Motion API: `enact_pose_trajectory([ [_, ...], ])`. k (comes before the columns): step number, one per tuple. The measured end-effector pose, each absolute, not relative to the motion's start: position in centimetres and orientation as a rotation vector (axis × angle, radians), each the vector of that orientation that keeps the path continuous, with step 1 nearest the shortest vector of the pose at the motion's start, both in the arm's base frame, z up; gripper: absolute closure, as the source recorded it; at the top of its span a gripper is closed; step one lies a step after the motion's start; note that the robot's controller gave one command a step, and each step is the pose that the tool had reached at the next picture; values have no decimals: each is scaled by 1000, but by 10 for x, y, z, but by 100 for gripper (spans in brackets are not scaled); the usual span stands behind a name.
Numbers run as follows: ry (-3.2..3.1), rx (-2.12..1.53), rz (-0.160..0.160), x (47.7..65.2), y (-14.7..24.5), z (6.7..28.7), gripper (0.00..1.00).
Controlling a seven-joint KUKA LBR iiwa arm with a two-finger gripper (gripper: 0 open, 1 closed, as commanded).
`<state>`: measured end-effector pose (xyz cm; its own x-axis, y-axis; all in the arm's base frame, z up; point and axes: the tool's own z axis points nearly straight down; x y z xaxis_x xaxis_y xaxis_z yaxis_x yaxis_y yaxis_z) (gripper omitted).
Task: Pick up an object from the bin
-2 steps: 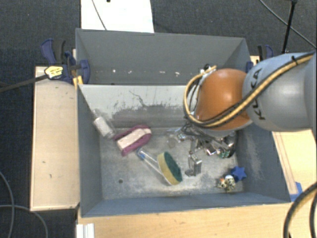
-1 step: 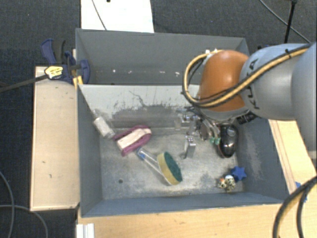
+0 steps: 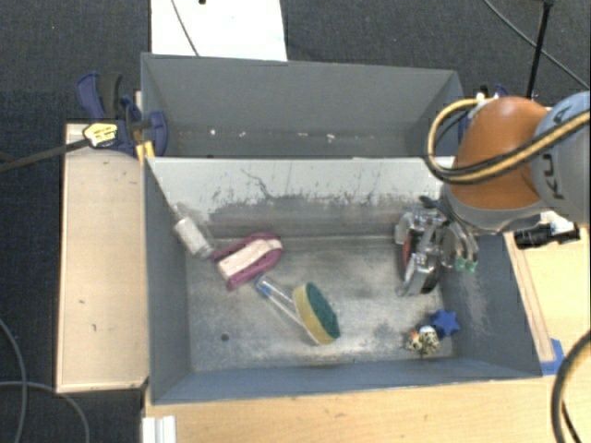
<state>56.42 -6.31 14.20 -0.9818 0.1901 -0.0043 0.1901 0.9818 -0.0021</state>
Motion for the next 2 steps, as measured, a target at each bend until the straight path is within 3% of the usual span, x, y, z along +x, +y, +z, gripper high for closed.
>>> enact_pose_trajectory([
  [1,3128,-302,1,520,-126,78,0],
  [2,3111,-381,0,502,-145,73,0],
])
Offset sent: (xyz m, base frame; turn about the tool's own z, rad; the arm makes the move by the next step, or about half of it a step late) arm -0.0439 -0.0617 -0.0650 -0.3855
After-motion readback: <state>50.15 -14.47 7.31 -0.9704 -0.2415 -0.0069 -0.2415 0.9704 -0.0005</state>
